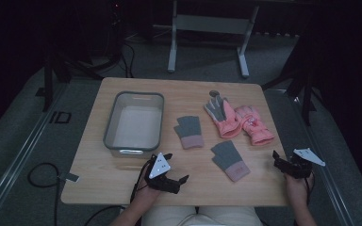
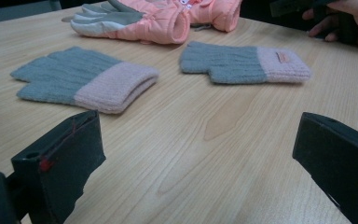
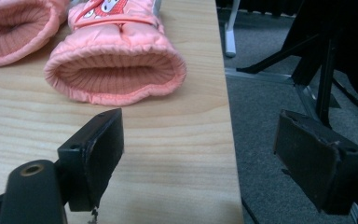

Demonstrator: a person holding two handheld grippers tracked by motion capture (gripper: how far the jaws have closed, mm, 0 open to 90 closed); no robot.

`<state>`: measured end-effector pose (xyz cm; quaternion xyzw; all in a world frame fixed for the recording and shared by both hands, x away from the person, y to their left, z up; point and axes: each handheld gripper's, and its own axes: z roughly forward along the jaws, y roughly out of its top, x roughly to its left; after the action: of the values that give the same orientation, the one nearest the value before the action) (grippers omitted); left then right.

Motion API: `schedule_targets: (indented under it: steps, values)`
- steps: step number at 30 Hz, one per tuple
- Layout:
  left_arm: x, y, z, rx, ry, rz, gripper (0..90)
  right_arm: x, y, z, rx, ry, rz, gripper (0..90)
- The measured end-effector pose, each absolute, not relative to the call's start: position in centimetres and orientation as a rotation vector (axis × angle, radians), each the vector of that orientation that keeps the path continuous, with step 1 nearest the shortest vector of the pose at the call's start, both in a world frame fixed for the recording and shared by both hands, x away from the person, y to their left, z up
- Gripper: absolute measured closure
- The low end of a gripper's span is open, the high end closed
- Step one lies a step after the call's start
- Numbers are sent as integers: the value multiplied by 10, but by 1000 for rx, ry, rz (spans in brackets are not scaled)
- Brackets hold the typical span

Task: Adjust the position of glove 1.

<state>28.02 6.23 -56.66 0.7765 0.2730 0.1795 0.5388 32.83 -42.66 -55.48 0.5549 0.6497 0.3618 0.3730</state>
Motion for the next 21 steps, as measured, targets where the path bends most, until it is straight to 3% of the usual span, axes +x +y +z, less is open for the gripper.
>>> schedule_targets:
  steps: [21]
  values:
    - [279, 61, -566, 1853, 640, 427, 12, 335, -422, -518, 1442, 1717, 925, 147]
